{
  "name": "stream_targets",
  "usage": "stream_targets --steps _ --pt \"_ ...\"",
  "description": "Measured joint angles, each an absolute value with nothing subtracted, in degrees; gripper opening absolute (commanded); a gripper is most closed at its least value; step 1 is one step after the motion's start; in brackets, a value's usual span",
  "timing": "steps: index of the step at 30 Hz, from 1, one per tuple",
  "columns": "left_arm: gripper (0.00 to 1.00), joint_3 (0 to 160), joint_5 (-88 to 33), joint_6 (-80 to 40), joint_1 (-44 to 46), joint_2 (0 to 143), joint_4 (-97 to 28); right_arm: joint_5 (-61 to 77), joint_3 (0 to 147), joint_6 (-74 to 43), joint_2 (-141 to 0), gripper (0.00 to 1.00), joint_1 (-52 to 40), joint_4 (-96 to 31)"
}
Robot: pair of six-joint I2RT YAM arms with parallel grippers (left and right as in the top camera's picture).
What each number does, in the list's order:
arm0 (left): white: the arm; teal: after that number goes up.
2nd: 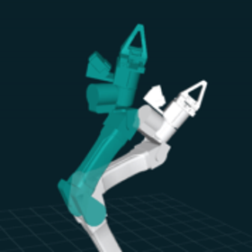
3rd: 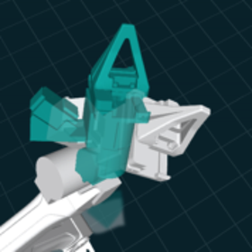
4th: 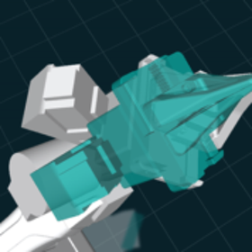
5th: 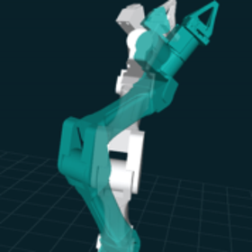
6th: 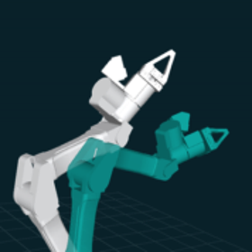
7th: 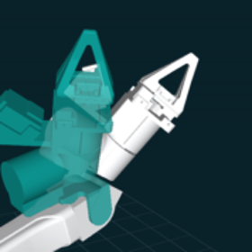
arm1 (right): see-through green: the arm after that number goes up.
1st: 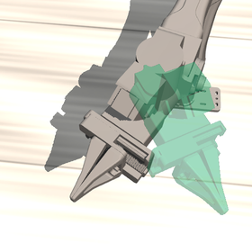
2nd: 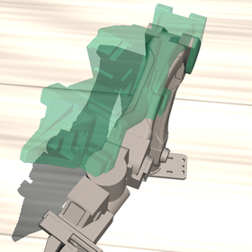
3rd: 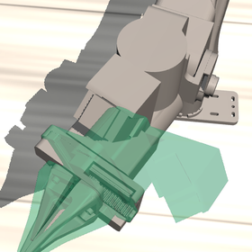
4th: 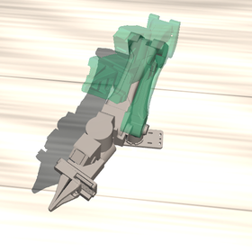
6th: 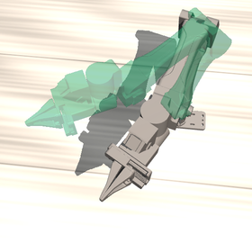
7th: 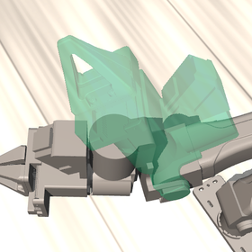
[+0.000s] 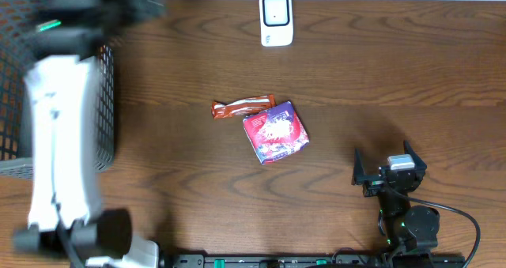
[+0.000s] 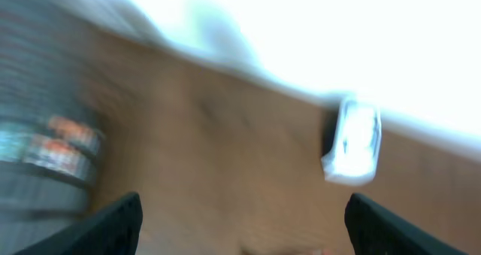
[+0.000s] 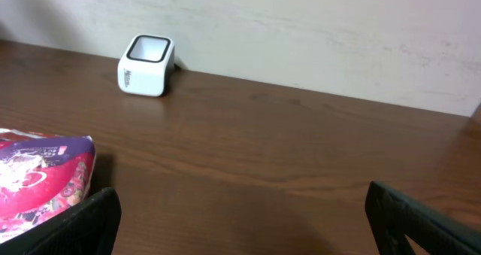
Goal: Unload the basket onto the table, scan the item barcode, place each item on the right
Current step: 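Drop the orange-red snack bar beside the purple-pink box, then return the left gripper into the basket and grasp the mint-green packet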
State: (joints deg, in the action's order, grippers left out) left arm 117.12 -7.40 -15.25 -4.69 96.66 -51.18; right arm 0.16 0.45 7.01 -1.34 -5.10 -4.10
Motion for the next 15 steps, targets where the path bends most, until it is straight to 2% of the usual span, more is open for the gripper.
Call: stream_targets --steps 8,15 --pt "0.86 117.5 -6.7 -21.2 -28.1 90.3 -49.7 0.2 0.4 7.0 -1.3 0.99 -5.1 -4.1" --pt "0.87 113.7 -6.7 -23.2 -34.5 96.7 -50.0 0.2 0.4 7.0 -1.3 0.99 -5.1 -4.1"
